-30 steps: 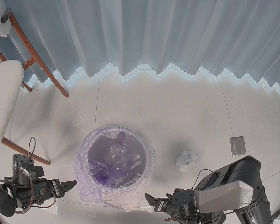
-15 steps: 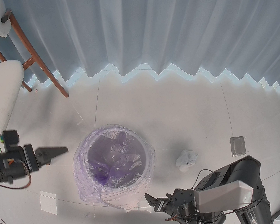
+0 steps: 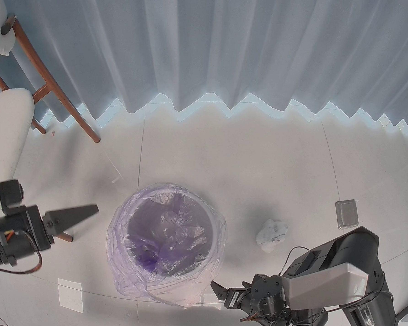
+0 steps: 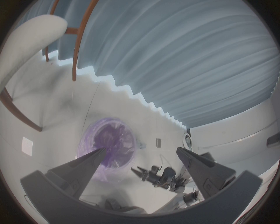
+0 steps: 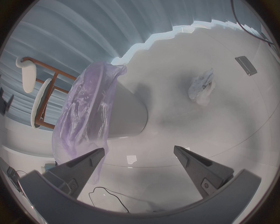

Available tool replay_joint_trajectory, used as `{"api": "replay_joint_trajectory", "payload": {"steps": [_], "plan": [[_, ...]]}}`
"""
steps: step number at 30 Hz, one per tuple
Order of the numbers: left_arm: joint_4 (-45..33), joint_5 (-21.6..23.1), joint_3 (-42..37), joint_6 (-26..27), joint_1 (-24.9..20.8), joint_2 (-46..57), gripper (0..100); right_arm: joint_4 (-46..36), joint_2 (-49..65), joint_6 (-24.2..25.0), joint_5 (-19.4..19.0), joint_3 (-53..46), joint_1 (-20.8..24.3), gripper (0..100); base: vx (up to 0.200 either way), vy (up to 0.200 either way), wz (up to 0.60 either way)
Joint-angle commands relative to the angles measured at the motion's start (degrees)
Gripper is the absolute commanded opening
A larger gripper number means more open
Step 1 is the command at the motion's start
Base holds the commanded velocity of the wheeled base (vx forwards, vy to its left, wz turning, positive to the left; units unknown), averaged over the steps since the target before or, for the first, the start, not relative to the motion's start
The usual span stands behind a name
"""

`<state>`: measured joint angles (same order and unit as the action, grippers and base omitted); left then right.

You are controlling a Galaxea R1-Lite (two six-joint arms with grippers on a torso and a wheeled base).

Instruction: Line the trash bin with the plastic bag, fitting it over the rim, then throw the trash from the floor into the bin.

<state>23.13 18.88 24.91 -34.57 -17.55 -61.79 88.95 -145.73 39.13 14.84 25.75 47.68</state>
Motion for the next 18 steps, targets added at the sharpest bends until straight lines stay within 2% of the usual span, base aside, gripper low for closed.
{"api": "replay_joint_trajectory", "payload": {"steps": [1, 6, 12, 15, 18], "plan": [[5.0, 3.97, -4.6, 3.02, 0.42, -5.0, 100, 1.05, -0.17, 0.07, 0.11, 0.18, 0.05, 100, 0.0, 0.0, 0.0], [5.88, 6.34, -2.84, -4.63, 0.06, -9.31, 100, 1.05, -0.35, 0.07, 0.11, 0.18, 0.05, 100, 0.0, 0.0, 0.0], [5.79, 6.52, -4.69, -4.89, -1.17, -9.75, 100, 1.05, -0.35, 0.07, 0.11, 0.18, 0.05, 100, 0.0, 0.0, 0.0], [6.58, 6.43, -3.72, -2.78, -0.81, -12.39, 100, 1.05, -0.35, 0.07, 0.11, 0.18, 0.05, 100, 0.0, 0.0, 0.0], [8.52, 6.08, -3.37, -3.04, -0.81, -15.11, 100, 1.05, -0.35, -0.02, 0.11, 0.18, 0.05, 100, 0.0, 0.0, 0.0]]}}
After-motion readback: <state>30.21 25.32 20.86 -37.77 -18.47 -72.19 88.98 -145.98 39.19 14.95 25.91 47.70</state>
